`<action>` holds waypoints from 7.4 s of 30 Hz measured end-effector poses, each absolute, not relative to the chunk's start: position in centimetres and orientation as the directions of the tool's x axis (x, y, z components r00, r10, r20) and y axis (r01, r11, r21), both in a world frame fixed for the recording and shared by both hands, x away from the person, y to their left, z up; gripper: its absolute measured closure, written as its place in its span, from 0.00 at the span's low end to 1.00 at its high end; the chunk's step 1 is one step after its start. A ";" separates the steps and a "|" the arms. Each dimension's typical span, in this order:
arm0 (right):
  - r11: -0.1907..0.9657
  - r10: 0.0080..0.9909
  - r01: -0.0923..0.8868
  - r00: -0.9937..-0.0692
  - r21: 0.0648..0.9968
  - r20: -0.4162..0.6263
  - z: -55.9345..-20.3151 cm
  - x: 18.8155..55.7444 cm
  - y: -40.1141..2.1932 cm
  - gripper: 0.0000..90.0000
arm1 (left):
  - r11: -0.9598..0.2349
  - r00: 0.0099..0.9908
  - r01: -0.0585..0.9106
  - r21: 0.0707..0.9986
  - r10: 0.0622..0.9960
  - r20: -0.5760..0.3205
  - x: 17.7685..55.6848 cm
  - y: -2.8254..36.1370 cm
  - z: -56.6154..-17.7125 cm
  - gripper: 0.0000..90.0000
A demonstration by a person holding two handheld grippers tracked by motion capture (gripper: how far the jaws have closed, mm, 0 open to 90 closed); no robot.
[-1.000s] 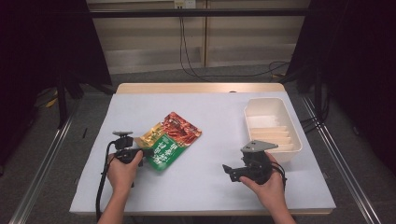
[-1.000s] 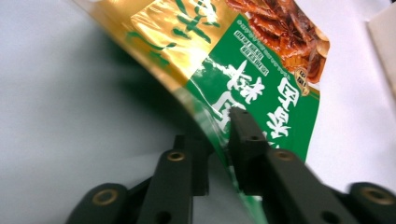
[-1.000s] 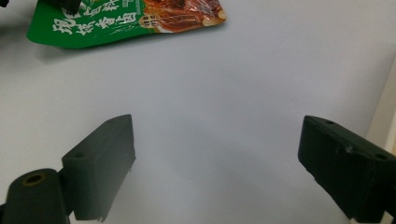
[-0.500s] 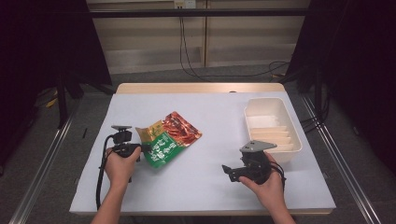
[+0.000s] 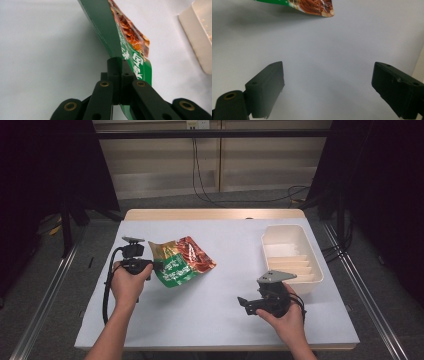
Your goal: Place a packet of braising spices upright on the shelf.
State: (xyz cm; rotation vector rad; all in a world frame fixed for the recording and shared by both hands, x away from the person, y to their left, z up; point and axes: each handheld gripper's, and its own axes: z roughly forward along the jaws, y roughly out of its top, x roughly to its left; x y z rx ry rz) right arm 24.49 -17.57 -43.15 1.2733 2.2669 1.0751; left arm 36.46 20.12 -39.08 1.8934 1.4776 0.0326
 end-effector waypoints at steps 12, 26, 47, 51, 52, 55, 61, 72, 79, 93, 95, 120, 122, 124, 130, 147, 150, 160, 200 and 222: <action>0.321 0.806 0.570 -0.583 0.756 0.097 -43.0 24.5 -17.6 0.12 | -0.290 0.515 0.755 0.588 0.817 -0.258 37.2 17.4 -32.3 1.00; 0.330 0.782 0.544 -0.615 0.771 0.099 -42.9 24.4 -17.3 0.12 | -0.515 0.674 0.687 0.512 0.716 -0.184 38.3 14.9 -26.9 1.00; 0.382 0.646 0.374 -0.762 0.845 0.046 -41.3 25.1 -16.8 0.08 | -0.684 0.809 0.560 0.468 0.572 -0.133 36.6 13.4 -23.8 1.00; 0.370 0.626 0.381 -0.776 0.847 0.076 -40.5 25.8 -16.3 0.07 | -0.721 0.838 0.525 0.454 0.532 -0.123 36.6 12.9 -23.5 1.00; 0.370 0.626 0.381 -0.776 0.847 0.076 -40.5 25.8 -16.3 0.07 | -0.721 0.838 0.525 0.454 0.532 -0.123 36.6 12.9 -23.5 1.00; 0.358 0.611 0.380 -0.786 0.853 0.094 -39.5 26.3 -16.0 0.07 | -0.759 0.861 0.493 0.426 0.496 -0.113 36.7 12.5 -23.5 1.00; 0.373 0.596 0.370 -0.799 0.851 0.086 -38.0 27.0 -15.5 0.07 | -0.784 0.881 0.465 0.411 0.457 -0.125 36.7 12.2 -23.7 1.00; 0.434 0.556 0.308 -0.831 0.846 0.017 -34.8 28.0 -14.8 0.11 | -0.814 0.910 0.410 0.411 0.398 -0.118 36.1 11.4 -23.6 1.00; 0.479 0.516 0.292 -0.856 0.828 0.003 -32.6 29.3 -14.9 0.14 | -0.844 0.930 0.367 0.392 0.348 -0.121 36.1 10.8 -23.7 1.00; 0.534 0.466 0.246 -0.884 0.809 -0.039 -29.4 31.1 -14.4 0.17 | -0.852 0.939 0.342 0.395 0.320 -0.122 35.7 9.8 -24.2 1.00; 0.558 0.459 0.227 -0.886 0.798 -0.069 -29.1 31.2 -14.2 0.18 | -0.843 0.934 0.357 0.402 0.333 -0.130 35.6 9.7 -24.2 1.00; 0.624 0.317 0.098 -0.938 0.776 -0.137 -28.1 32.4 -12.0 0.43 | -0.871 0.963 0.269 0.411 0.231 -0.140 34.9 7.6 -24.4 1.00; 0.624 0.302 0.084 -0.943 0.777 -0.140 -28.1 32.4 -11.8 0.45 | -0.877 0.965 0.258 0.405 0.219 -0.142 35.0 7.5 -24.4 1.00; 0.631 0.299 0.093 -0.945 0.770 -0.131 -28.1 32.6 -11.7 0.51 | -0.872 0.965 0.261 0.415 0.224 -0.137 34.9 7.3 -24.6 1.00; 0.639 0.271 0.093 -0.956 0.763 -0.110 -28.1 32.6 -11.5 0.74 | -0.878 0.967 0.253 0.407 0.216 -0.134 35.0 6.8 -24.8 1.00; 0.690 0.221 0.083 -0.970 0.719 -0.100 -27.6 32.5 -11.8 1.00 | -0.815 0.966 0.259 0.519 0.221 -0.134 35.9 8.1 -25.0 0.76; 0.699 0.237 0.096 -0.966 0.708 -0.104 -27.6 32.7 -12.0 1.00 | -0.793 0.958 0.284 0.539 0.255 -0.131 35.8 8.3 -24.9 0.59; 0.701 0.273 0.111 -0.954 0.705 -0.121 -26.4 33.5 -13.0 1.00 | -0.734 0.937 0.335 0.591 0.325 -0.128 36.0 10.0 -25.3 0.27; 0.601 0.480 0.239 -0.871 0.763 -0.105 -23.1 37.3 -18.2 1.00 | -0.603 0.843 0.483 0.635 0.516 -0.151 35.7 15.0 -34.1 0.06; 0.562 0.551 0.272 -0.827 0.781 -0.108 -21.4 40.0 -20.4 1.00 | -0.581 0.822 0.517 0.629 0.542 -0.176 34.8 15.7 -37.3 0.06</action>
